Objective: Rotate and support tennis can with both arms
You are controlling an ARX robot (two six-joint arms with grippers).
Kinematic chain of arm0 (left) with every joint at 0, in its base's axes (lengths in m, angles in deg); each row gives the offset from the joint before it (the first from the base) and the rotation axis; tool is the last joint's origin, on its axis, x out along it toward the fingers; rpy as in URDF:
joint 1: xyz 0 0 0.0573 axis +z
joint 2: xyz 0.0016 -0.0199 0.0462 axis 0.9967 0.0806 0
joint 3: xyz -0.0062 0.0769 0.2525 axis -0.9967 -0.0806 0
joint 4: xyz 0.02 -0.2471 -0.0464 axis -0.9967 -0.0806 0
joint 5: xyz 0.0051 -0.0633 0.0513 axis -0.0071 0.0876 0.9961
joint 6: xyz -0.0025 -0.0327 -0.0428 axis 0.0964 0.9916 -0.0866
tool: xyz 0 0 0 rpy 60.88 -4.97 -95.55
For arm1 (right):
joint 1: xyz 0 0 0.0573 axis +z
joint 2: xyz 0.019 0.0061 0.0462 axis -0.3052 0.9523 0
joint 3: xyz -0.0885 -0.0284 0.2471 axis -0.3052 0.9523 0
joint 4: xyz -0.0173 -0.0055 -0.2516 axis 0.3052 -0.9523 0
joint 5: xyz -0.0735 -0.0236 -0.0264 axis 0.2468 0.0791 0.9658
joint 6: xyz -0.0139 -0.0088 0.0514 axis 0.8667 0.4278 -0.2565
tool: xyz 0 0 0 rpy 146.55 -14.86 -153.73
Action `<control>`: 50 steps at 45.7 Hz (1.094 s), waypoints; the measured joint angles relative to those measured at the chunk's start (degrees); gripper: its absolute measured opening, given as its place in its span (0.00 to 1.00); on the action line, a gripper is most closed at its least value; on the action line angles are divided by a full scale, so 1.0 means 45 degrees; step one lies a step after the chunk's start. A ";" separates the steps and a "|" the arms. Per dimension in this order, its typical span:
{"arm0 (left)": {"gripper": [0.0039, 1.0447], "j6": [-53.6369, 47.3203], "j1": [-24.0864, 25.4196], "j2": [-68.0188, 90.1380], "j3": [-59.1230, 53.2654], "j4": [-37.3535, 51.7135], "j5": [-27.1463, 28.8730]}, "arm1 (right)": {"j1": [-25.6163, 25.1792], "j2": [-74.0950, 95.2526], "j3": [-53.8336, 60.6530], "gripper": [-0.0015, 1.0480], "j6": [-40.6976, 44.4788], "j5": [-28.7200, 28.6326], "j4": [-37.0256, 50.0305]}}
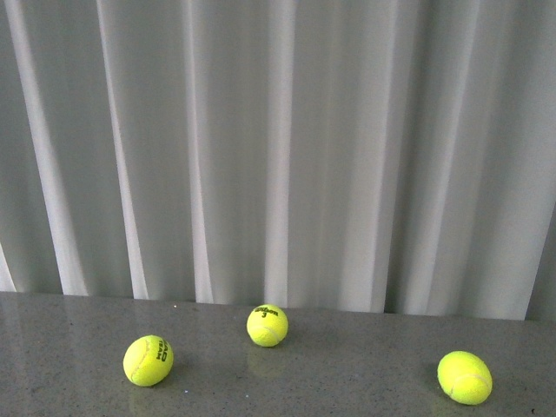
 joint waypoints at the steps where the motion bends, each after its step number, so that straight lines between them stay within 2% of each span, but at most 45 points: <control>1: 0.94 -0.0005 0.0000 0.0000 0.0000 0.0000 0.0000 | 0.0000 0.0000 0.0000 0.93 0.0000 0.0000 -0.0005; 9: 0.94 0.0000 0.0000 0.0000 0.0000 0.0000 0.0000 | 0.0000 0.0000 0.0000 0.93 0.0000 0.0005 -0.0005; 11: 0.94 0.0612 0.0141 0.0461 0.0287 -0.0865 -0.0559 | 0.0000 0.0000 0.0000 0.93 0.0000 0.0000 -0.0005; 14: 0.94 0.2982 0.0359 0.2764 0.1472 -0.3395 -0.2142 | 0.0000 0.0000 0.0000 0.93 0.0000 -0.0010 -0.0005; 15: 0.94 0.3439 0.0423 0.3565 0.1651 -0.3444 -0.2443 | -0.0005 0.0000 0.0000 0.93 0.0000 -0.0015 -0.0005; 17: 0.94 0.4639 0.0651 0.5508 0.1948 -0.2696 -0.3342 | -0.0005 -0.0005 0.0000 0.93 -0.0005 0.0000 -0.0005; 20: 0.94 0.5236 0.0918 0.7460 0.2375 -0.1413 -0.4488 | -0.0010 -0.0005 0.0000 0.93 0.0000 0.0005 -0.0005; 23: 0.94 0.5289 0.1122 1.0875 0.3560 0.0874 -0.6368 | -0.0010 -0.0005 0.0000 0.93 -0.0005 0.0000 -0.0005; 28: 0.94 0.4736 0.1049 1.5169 0.5085 0.2589 -0.8495 | -0.0010 -0.0005 0.0000 0.93 -0.0005 0.0000 -0.0005; 33: 0.94 0.4517 0.0787 1.8190 0.5853 0.3473 -0.9175 | -0.0010 -0.0005 0.0000 0.93 0.0000 0.0000 -0.0005; 37: 0.94 0.4245 0.0476 2.0249 0.6538 0.3968 -0.9243 | -0.0010 -0.0005 0.0000 0.93 0.0000 0.0000 -0.0005; 50: 0.94 0.4046 -0.0044 2.3314 0.7985 0.4357 -0.9248 | -0.0010 -0.0005 0.0000 0.93 0.0000 0.0000 -0.0005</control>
